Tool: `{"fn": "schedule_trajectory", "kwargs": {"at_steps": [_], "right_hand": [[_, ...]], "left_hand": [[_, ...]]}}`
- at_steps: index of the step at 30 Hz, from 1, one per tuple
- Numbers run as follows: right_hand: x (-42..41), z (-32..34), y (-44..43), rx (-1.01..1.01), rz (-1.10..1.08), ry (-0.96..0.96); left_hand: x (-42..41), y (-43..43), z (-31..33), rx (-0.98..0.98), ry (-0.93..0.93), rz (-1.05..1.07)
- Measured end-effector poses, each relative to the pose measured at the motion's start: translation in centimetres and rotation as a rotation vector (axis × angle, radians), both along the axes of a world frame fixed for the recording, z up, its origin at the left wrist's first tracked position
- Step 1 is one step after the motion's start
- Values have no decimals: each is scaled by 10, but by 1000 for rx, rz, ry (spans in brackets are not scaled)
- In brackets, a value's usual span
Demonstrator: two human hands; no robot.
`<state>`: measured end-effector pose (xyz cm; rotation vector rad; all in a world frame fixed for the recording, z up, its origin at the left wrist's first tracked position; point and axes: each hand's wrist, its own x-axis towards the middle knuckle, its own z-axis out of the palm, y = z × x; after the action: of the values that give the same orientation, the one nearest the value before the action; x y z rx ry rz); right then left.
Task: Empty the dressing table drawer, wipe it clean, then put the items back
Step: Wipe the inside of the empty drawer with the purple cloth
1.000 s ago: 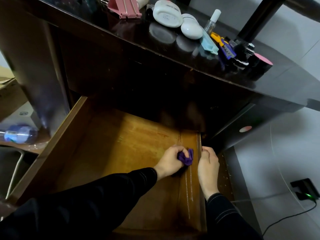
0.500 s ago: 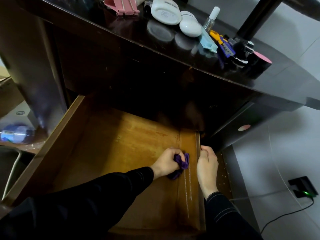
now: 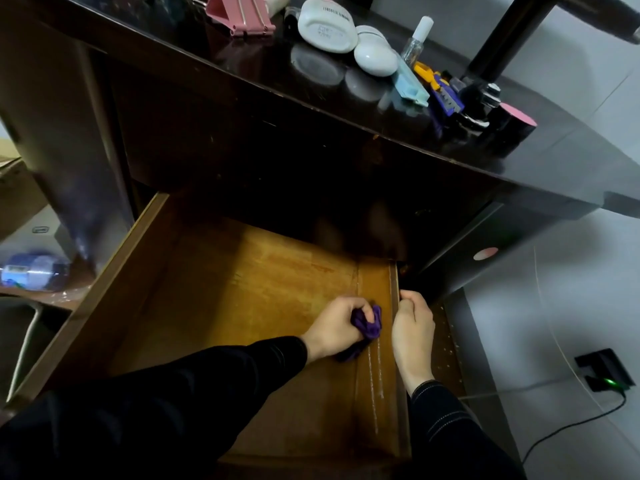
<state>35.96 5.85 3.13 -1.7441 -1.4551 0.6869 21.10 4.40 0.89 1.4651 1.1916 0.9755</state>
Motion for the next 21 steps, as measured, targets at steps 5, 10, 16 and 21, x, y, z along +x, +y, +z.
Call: {"fn": "schedule_trajectory", "kwargs": {"at_steps": [5,10,16,21], "right_hand": [[-2,1,0,2,-2,9],[0,1,0,-19,-11,24],[4,-1,-19,-134,16,118],[10,-5,-43,-187,-28,145]], "left_hand": [[9,1,10,97,-50,107],[2,-6,-8,-22,65,-2],[5,1,16,45,-51,60],[9,0,8,69,-41,84]]}}
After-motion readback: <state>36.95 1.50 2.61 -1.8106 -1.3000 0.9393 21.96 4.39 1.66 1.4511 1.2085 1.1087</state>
